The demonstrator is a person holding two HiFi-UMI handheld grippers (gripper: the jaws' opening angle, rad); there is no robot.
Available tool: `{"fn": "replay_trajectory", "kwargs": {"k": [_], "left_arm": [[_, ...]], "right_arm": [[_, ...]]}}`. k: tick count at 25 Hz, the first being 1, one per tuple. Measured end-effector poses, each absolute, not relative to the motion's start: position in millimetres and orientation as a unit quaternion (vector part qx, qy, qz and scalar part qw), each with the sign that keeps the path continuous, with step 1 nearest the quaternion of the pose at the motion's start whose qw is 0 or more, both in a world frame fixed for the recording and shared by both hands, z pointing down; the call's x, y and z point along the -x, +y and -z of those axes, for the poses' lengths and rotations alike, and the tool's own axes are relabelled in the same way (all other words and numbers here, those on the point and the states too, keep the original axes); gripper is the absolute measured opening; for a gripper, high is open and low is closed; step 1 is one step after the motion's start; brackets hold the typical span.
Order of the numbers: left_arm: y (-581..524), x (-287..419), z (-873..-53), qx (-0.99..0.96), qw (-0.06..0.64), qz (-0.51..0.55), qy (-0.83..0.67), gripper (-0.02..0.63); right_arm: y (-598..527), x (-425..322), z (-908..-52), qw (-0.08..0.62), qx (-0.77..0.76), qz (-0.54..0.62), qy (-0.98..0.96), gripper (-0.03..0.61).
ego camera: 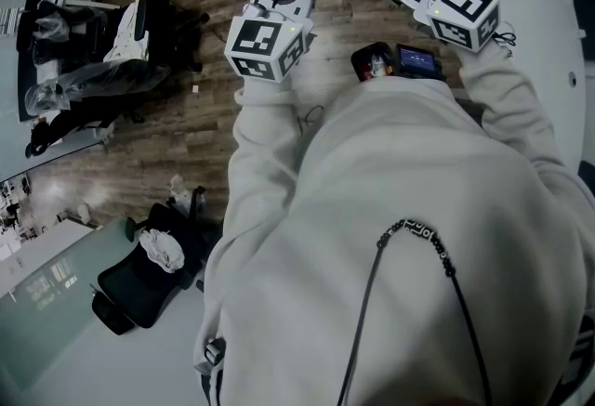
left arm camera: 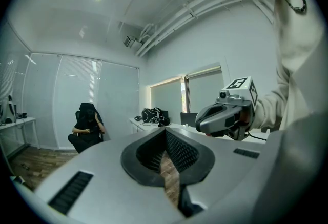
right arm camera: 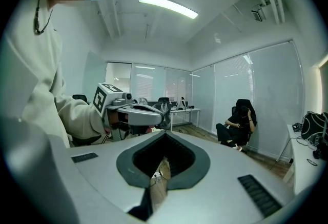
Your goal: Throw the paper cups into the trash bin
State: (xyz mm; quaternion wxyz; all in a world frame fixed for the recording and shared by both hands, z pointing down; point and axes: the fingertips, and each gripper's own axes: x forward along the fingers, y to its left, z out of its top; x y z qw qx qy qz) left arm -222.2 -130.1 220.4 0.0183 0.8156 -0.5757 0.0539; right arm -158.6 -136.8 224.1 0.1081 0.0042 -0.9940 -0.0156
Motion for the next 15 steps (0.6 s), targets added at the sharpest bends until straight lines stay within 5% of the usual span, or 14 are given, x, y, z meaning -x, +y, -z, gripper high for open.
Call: {"fn": "replay_trajectory", "kwargs": {"k": [15], "left_arm": [[-141,222,-223,-0.822,0.021,-0.054,-0.566,-0.005]], "right_arm": [[-142,161,-229,0.123,0.001,0.022,-0.992,0.020]]}}
